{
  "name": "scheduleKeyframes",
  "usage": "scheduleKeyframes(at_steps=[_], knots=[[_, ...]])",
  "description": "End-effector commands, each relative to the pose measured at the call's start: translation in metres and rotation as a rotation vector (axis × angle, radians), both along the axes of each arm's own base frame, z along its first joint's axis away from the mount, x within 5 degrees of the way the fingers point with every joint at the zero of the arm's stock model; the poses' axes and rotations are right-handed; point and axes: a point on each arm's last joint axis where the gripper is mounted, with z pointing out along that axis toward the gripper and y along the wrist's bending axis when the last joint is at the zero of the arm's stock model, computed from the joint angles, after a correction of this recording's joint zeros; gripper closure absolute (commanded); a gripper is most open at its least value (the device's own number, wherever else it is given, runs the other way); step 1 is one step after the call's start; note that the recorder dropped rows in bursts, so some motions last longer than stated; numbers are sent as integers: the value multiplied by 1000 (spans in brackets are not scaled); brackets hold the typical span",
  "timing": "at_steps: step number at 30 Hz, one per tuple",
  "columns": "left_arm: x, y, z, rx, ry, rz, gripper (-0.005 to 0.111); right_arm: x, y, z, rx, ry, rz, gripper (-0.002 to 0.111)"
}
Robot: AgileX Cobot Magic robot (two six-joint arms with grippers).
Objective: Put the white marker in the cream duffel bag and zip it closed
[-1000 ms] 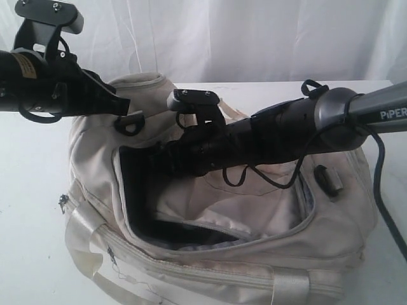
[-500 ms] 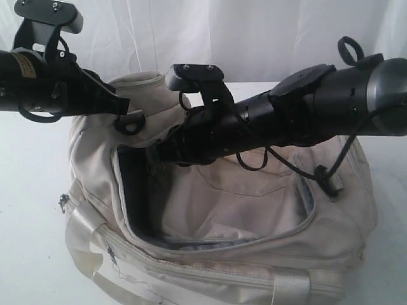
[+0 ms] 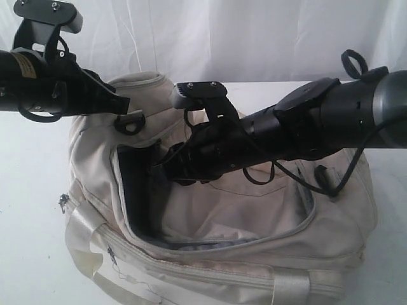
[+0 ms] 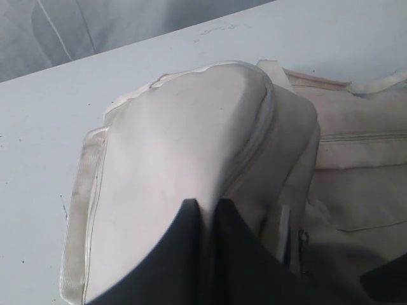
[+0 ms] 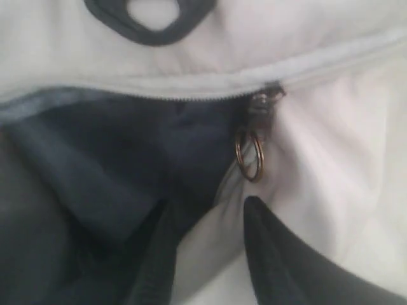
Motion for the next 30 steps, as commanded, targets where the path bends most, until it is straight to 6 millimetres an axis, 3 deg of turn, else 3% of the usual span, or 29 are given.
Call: scheduleKeyframes(at_steps=[1, 15, 18, 24, 26, 30], knots=[[-1, 1, 10, -33, -48, 7, 106, 2, 0, 1, 14, -41, -6, 72], [-1, 1, 10, -33, -48, 7, 106, 13, 8, -17, -4, -20, 17, 72], [-1, 1, 10, -33, -48, 7, 106, 16, 11, -21, -7, -15, 24, 67], [-1, 1, 10, -33, -48, 7, 106, 26, 16, -21, -3, -33, 15, 66], [-1, 1, 10, -33, -48, 7, 106, 27, 18, -23, 1, -27, 23, 71], [-1, 1, 10, -33, -48, 7, 106, 26, 20, -28, 8, 3, 42, 92]])
